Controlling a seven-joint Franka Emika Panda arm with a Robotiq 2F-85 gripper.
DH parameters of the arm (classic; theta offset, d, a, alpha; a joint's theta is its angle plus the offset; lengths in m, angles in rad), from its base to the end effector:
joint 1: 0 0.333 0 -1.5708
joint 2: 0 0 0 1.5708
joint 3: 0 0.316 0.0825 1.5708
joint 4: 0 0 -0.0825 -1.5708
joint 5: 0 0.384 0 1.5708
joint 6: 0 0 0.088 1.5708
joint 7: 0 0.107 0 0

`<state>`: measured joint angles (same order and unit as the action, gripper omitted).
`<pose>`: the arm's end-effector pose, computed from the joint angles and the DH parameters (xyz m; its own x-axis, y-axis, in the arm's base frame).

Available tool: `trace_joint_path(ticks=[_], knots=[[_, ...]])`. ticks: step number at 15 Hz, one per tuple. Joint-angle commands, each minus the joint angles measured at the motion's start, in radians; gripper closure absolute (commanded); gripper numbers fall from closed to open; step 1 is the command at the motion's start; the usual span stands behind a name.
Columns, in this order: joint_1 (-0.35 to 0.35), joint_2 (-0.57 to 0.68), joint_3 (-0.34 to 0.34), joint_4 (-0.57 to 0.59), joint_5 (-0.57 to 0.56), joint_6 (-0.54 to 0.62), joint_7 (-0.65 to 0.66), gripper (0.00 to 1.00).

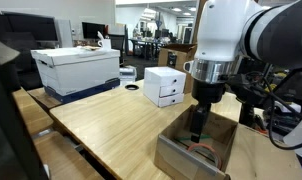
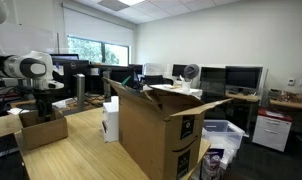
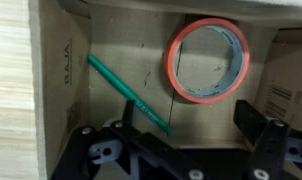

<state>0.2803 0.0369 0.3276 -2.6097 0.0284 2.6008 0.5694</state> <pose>0.3546 0.2473 0.2369 0.9986 0.0138 -0.0510 0.0139 -0.9999 0.0025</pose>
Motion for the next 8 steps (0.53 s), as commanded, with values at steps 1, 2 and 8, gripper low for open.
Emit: trace_joint_path(ticks=[1,2,8], knots=[[0.014,0.029,-0.02,0.002,-0.028,0.029,0.023,0.0],[0.016,0.032,-0.022,0.003,-0.029,0.03,0.023,0.0],[0.024,0.055,-0.034,0.011,-0.033,0.03,0.021,0.0]])
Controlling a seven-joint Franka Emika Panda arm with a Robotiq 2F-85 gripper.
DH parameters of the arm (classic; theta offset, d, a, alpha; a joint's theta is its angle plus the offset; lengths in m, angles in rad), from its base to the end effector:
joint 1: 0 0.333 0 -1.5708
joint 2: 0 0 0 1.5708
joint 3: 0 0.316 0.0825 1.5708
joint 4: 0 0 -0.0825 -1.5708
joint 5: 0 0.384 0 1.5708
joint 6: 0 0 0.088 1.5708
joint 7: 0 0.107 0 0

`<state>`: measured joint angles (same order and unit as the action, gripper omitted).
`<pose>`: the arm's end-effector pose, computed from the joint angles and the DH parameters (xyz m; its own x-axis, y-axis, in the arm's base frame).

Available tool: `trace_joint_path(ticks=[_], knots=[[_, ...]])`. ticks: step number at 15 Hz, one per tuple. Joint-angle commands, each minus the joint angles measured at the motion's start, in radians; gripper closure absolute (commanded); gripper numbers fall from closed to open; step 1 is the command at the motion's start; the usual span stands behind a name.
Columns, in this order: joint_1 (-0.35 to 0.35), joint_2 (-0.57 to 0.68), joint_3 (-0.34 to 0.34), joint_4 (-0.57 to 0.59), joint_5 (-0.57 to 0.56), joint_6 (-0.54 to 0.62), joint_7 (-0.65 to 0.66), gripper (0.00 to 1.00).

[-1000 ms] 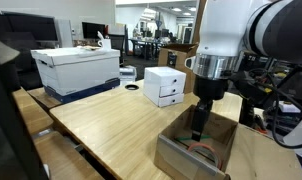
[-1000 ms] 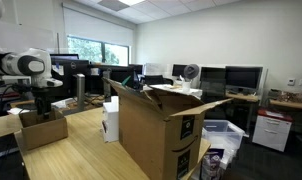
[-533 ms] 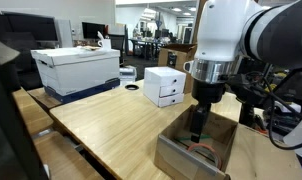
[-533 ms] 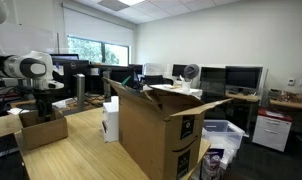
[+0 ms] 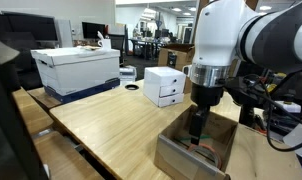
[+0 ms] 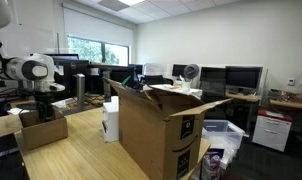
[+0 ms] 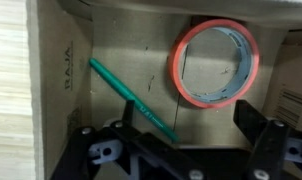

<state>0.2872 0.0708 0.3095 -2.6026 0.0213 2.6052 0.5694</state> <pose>0.3568 0.2443 0.2256 0.9974 0.0083 -0.0718 0.0089 -0.9999 0.0089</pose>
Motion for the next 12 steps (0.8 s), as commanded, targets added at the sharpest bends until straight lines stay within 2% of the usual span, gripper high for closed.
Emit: trace_joint_path(ticks=[1,12], knots=[[0.02,0.022,-0.017,0.005,-0.024,0.024,0.019,0.0],[0.05,0.048,-0.023,0.017,-0.02,0.024,0.011,0.0]])
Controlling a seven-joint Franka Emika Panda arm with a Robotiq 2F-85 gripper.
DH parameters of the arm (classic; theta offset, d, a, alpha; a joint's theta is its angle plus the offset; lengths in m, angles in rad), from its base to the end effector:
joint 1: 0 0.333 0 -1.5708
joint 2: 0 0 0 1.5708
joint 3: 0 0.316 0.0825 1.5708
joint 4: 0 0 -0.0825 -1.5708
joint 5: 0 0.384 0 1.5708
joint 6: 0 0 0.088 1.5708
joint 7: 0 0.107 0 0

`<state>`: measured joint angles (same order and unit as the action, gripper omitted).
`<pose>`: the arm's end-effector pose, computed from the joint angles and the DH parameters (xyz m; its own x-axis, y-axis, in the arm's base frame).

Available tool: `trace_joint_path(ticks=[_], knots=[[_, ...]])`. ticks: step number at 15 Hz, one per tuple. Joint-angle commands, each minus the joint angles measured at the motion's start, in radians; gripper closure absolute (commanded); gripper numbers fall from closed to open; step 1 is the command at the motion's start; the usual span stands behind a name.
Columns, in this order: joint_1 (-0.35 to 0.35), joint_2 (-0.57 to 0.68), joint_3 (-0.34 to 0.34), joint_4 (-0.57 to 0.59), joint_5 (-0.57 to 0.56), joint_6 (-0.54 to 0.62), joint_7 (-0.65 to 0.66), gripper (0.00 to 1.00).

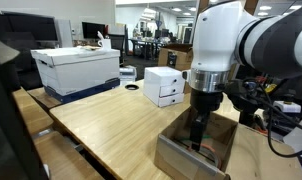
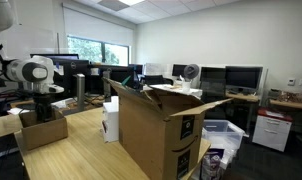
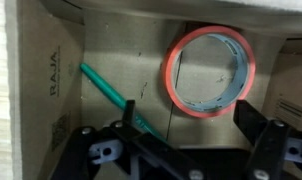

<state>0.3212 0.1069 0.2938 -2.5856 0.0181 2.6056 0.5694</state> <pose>0.3544 0.2535 0.2161 0.9955 0.0287 -0.0906 0.0299 -0.9995 0.0119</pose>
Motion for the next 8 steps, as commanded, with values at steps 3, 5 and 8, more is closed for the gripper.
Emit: trace_joint_path(ticks=[3,5,8], knots=[[0.024,0.015,-0.005,0.003,-0.013,0.024,0.008,0.0],[0.028,0.016,-0.003,0.003,-0.01,0.025,0.004,0.0],[0.037,0.017,-0.002,0.002,-0.01,0.026,0.007,0.0]])
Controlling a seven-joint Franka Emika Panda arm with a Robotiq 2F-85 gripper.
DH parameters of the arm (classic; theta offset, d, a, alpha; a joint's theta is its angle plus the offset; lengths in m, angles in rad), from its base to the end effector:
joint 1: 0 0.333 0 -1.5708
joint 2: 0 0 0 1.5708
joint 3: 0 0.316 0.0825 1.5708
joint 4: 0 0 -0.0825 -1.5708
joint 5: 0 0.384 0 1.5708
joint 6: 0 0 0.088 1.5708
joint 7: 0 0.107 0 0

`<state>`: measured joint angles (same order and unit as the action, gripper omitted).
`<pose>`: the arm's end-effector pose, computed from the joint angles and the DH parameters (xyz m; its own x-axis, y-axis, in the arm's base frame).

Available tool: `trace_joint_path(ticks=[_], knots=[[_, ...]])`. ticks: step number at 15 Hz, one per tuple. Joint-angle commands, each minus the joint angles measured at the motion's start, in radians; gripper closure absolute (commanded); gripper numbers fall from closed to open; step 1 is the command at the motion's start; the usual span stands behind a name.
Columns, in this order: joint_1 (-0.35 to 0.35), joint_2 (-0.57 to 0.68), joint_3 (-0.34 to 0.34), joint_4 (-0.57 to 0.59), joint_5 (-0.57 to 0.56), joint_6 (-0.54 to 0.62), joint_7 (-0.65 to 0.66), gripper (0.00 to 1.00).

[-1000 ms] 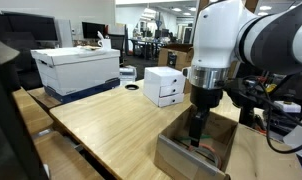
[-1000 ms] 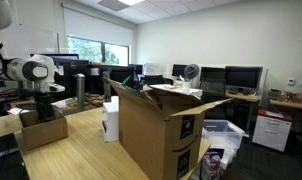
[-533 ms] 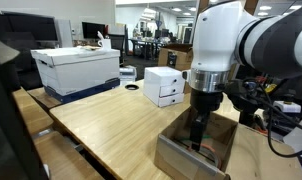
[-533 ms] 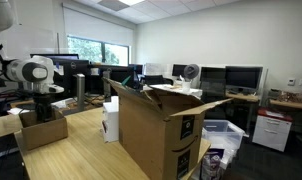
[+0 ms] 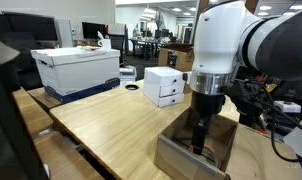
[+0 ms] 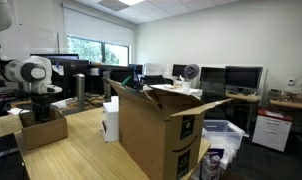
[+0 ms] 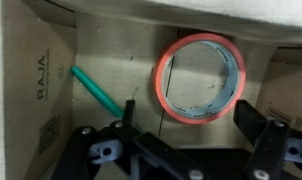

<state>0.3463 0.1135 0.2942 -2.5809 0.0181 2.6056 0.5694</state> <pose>0.3487 0.2633 0.2148 0.9942 0.0540 -0.0930 0.0552 -0.9984 0.0112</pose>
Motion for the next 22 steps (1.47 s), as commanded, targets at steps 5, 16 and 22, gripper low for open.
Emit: trace_joint_path(ticks=[5,16,22], knots=[[0.023,0.005,-0.001,-0.006,-0.011,0.022,0.015,0.0],[0.005,-0.006,-0.036,-0.017,-0.01,0.019,0.003,0.0],[-0.005,-0.012,-0.056,-0.02,-0.012,0.02,0.001,0.0]])
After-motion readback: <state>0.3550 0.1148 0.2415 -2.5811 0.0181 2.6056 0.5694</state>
